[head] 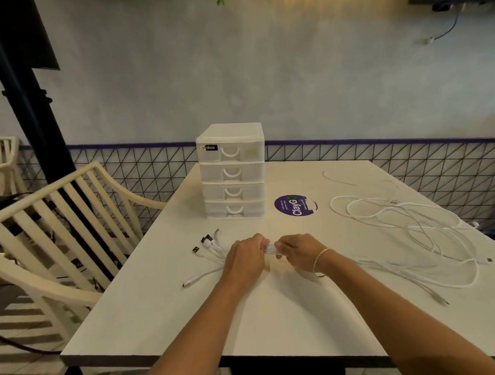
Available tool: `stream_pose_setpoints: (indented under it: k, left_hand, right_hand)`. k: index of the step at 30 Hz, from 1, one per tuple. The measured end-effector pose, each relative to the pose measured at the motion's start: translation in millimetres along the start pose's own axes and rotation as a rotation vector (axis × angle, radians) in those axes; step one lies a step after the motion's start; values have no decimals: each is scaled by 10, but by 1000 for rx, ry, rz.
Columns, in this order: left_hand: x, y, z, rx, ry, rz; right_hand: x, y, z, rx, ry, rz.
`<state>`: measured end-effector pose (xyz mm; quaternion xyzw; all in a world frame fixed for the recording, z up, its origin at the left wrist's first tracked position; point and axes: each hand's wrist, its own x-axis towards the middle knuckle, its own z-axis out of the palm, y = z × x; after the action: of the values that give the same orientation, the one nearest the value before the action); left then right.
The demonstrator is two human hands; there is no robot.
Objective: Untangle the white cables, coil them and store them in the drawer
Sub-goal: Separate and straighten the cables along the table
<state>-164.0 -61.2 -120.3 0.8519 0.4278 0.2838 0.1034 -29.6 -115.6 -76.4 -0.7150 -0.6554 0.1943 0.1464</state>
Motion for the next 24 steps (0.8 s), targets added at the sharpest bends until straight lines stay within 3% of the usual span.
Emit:
stream_pose_setpoints:
  k: [7, 14, 18, 24]
  left_hand:
    - [9, 65, -19, 10, -25, 47]
    - [-62, 66, -26, 67, -77, 94]
    - [-13, 41, -28, 79, -112, 64]
    - [-42, 45, -62, 72, -151, 59]
  right_hand:
    - [-49, -54, -98, -216, -158, -52]
    - [64, 0, -117, -71, 25, 8]
    - [-87, 6, 70, -250, -50, -72]
    - [-58, 49, -40, -138, -8, -44]
